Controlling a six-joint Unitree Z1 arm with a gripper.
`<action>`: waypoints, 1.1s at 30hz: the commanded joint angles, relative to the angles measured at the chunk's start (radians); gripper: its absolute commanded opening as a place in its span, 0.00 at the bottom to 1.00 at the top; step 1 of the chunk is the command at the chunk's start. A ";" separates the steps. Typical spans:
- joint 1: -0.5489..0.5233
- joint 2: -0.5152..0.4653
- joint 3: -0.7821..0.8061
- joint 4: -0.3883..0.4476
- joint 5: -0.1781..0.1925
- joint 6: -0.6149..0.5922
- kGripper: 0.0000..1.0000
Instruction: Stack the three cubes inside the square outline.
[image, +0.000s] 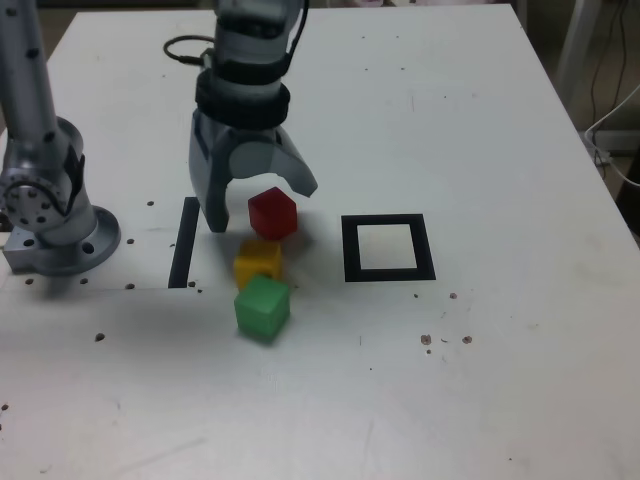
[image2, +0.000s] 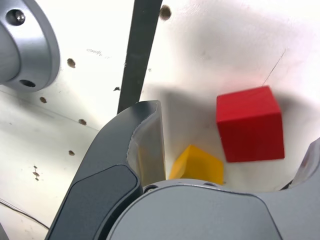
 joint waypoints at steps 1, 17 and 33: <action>0.011 0.023 -0.009 -0.005 -0.002 0.010 0.97; 0.047 0.156 -0.099 -0.001 -0.023 0.079 0.60; 0.051 0.156 -0.096 -0.032 -0.045 0.138 0.29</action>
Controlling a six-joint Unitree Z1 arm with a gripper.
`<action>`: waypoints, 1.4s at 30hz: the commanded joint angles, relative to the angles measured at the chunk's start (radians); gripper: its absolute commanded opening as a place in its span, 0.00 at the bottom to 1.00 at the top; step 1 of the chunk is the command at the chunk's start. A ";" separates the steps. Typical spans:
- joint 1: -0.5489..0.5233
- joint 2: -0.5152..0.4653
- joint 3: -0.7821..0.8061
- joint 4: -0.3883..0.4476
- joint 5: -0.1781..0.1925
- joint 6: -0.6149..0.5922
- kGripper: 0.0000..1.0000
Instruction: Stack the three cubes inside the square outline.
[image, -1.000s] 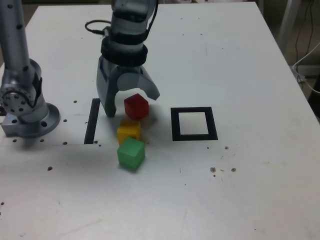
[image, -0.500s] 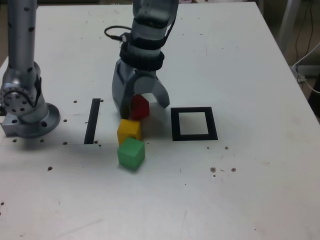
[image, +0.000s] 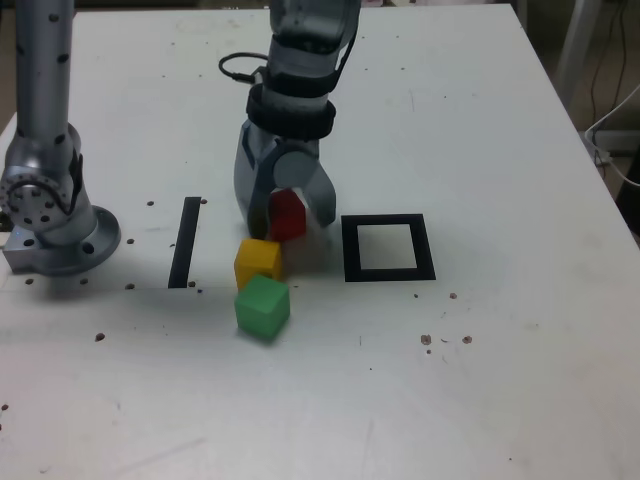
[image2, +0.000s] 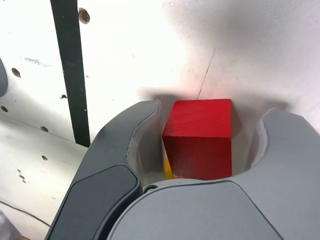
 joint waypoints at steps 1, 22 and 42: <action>0.002 0.004 0.004 -0.004 -0.003 0.003 0.29; -0.085 0.049 -0.159 0.033 0.048 0.034 0.29; -0.188 0.196 -0.425 0.165 0.038 0.106 0.29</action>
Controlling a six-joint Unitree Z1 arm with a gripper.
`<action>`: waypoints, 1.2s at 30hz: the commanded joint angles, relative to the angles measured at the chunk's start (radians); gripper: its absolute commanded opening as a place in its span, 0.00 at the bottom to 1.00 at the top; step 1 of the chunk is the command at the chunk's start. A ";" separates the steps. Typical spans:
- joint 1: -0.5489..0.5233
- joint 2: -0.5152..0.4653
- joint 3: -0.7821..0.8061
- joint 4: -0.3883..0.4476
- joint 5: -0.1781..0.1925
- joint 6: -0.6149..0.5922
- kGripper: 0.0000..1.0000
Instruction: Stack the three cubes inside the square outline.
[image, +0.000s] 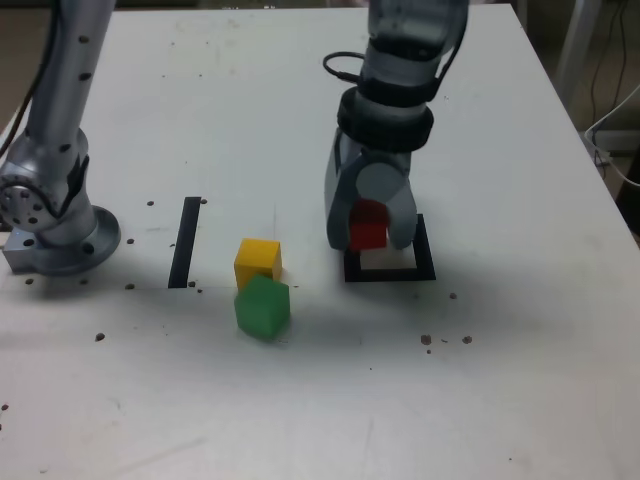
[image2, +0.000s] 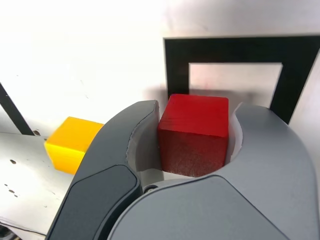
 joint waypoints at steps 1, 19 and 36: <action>-0.006 0.018 -0.017 0.010 -0.005 0.010 0.29; -0.006 0.061 -0.058 0.013 -0.007 0.039 0.29; 0.015 0.081 -0.055 -0.024 -0.005 0.077 0.91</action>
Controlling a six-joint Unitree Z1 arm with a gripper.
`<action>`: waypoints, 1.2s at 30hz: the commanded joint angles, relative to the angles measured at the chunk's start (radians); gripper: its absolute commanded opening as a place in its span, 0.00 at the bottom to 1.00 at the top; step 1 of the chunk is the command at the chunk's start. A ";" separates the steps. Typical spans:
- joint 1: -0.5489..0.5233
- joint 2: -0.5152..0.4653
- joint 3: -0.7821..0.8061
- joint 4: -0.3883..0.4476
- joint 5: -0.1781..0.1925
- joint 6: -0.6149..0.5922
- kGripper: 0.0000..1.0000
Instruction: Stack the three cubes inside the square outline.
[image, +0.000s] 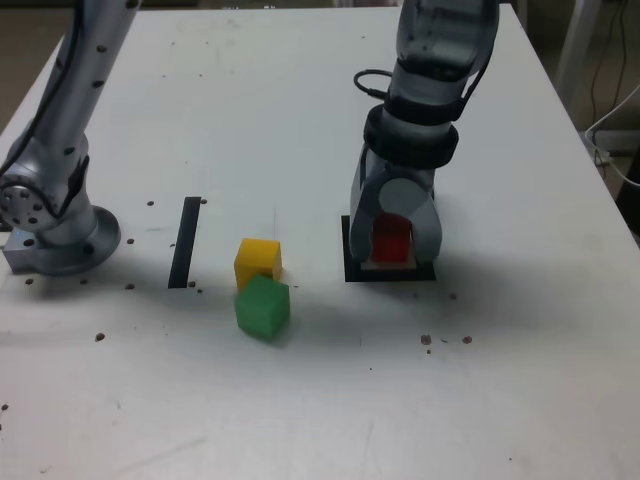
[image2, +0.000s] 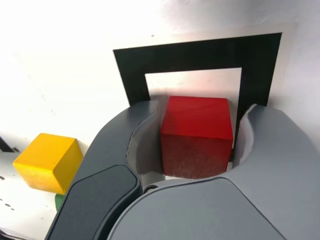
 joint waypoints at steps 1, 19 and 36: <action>0.006 0.004 0.003 0.001 -0.001 0.002 0.92; 0.030 -0.166 0.112 0.007 0.035 -0.032 0.99; -0.098 -0.379 0.373 0.041 0.016 -0.144 0.99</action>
